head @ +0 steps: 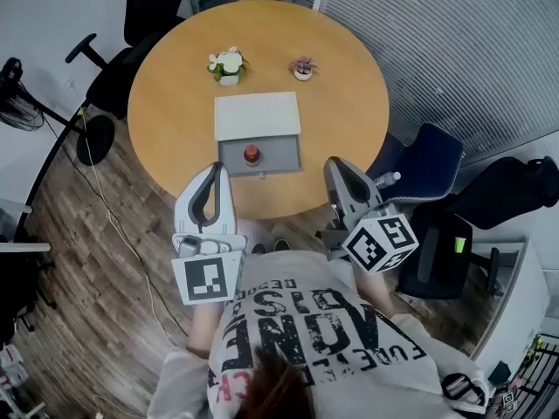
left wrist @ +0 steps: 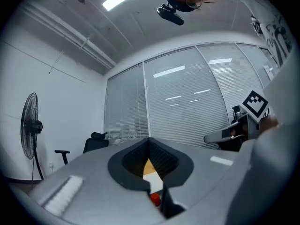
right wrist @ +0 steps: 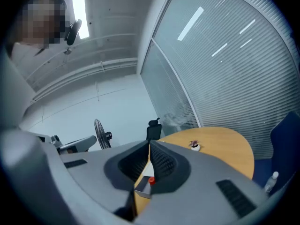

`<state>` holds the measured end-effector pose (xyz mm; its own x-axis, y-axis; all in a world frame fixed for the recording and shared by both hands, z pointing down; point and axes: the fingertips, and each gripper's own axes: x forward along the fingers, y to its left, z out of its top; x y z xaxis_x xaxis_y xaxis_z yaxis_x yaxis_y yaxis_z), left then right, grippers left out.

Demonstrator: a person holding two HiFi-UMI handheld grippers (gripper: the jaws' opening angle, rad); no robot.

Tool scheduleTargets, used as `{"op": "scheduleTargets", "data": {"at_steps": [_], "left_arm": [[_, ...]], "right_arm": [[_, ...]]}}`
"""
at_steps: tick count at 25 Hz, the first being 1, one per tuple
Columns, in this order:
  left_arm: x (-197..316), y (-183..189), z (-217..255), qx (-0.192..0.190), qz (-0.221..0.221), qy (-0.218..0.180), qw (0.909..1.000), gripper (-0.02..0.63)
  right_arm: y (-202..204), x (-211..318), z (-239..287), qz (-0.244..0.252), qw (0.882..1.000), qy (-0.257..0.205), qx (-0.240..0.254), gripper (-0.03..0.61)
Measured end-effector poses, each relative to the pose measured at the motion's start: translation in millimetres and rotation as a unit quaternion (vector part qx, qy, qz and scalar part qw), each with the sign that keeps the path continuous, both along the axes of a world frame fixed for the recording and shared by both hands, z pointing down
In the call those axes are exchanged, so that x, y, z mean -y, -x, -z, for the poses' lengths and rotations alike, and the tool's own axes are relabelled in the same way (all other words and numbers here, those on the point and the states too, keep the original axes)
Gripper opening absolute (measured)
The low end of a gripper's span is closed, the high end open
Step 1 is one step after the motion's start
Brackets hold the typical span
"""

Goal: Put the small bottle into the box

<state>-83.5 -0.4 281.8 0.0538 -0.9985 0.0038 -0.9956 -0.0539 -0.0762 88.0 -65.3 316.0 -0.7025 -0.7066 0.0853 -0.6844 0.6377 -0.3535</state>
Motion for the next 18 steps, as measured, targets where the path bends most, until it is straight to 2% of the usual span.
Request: {"op": "scheduleTargets", "data": {"at_steps": [9,18], "left_arm": [[-1,29,-12,-0.007,0.008,0.003,0.9999,0.009],[0,21,-29,-0.011,-0.016,0.023,0.9996,0.009]], "right_arm": [[23,4,9,0.003,1.0,-0.007,-0.006,0.015],[26,3,7,0.006,1.0,-0.014,-0.013,0.015]]}}
